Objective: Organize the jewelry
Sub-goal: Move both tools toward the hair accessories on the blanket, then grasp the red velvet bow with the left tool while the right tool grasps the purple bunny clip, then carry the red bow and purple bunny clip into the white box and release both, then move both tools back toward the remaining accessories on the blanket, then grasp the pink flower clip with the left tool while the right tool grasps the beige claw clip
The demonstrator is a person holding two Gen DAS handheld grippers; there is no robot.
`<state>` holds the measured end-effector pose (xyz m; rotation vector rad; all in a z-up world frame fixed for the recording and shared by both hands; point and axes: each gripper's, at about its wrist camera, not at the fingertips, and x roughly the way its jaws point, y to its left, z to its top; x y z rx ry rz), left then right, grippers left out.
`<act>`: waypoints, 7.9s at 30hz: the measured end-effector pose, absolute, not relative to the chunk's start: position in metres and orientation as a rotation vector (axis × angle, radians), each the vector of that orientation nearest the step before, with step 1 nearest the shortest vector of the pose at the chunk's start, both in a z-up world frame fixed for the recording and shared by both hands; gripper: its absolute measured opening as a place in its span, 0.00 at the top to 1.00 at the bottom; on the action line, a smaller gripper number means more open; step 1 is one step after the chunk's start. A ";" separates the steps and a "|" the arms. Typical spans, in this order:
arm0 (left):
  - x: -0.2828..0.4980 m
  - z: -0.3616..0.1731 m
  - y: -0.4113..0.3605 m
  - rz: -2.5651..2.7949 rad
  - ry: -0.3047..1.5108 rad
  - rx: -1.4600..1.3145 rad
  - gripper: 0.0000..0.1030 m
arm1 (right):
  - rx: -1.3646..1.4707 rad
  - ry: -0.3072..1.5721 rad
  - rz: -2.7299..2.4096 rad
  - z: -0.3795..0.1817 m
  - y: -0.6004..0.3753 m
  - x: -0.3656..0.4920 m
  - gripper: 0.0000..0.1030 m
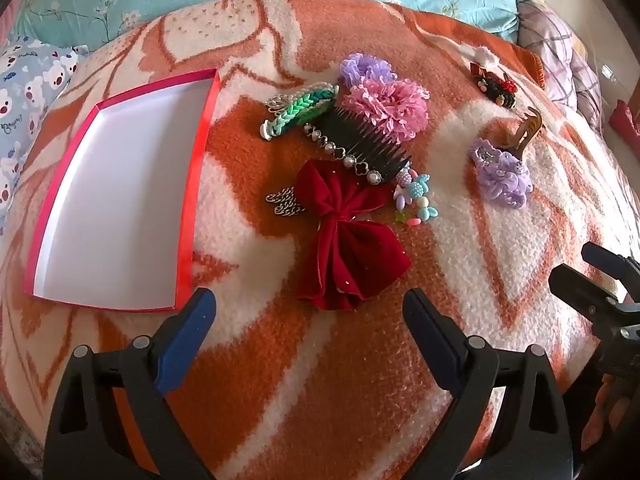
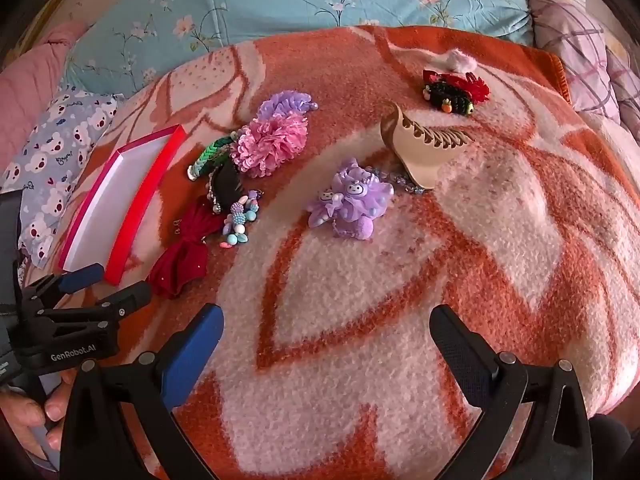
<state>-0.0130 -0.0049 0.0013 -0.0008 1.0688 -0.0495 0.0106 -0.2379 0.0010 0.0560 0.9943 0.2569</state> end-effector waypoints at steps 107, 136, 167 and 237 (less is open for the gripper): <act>0.037 0.028 0.149 -0.088 0.940 -0.262 0.79 | 0.126 0.864 0.729 0.033 -0.080 0.096 0.70; 0.159 -0.028 0.254 0.096 1.029 -0.249 0.79 | 0.110 0.968 0.853 -0.038 0.084 0.220 0.70; 0.139 -0.005 0.241 0.131 0.991 -0.167 0.44 | 0.084 0.911 0.837 -0.009 0.053 0.199 0.42; 0.186 -0.032 -0.057 -0.347 1.108 -0.106 0.49 | 0.464 0.883 0.065 -0.033 -0.335 0.135 0.73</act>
